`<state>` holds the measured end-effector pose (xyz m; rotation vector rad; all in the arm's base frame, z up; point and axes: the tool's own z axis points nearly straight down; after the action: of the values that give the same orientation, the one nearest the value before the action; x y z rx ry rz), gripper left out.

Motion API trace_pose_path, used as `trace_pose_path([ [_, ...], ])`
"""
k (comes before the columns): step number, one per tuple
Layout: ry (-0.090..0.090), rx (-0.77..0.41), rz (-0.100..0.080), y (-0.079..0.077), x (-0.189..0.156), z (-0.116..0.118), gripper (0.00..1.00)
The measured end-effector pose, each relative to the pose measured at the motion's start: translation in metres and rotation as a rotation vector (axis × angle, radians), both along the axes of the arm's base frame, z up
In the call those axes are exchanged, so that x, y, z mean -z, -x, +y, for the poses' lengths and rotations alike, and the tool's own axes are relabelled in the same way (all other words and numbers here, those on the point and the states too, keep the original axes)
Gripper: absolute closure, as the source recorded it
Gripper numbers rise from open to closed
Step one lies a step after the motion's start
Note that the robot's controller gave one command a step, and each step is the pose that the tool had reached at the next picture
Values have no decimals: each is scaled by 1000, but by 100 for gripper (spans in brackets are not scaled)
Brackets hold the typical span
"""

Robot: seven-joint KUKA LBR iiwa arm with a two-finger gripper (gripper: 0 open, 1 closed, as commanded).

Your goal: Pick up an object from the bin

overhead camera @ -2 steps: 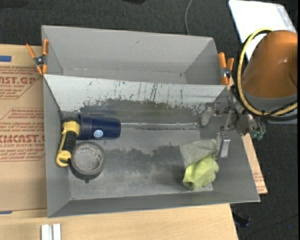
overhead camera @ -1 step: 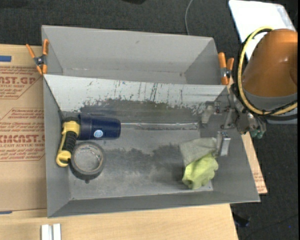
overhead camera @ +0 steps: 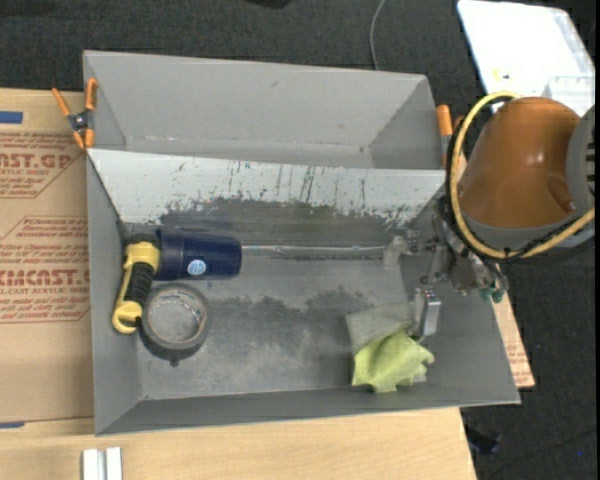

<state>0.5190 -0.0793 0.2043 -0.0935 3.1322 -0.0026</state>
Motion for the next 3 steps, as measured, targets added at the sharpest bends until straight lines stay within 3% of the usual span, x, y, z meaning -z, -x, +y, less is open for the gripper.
trace_pose_path([
  [1,3,-125,-7,10,68,-21,0],
  [2,3,-258,-5,28,130,1,0],
  [3,2,-224,-6,32,143,10,100],
])
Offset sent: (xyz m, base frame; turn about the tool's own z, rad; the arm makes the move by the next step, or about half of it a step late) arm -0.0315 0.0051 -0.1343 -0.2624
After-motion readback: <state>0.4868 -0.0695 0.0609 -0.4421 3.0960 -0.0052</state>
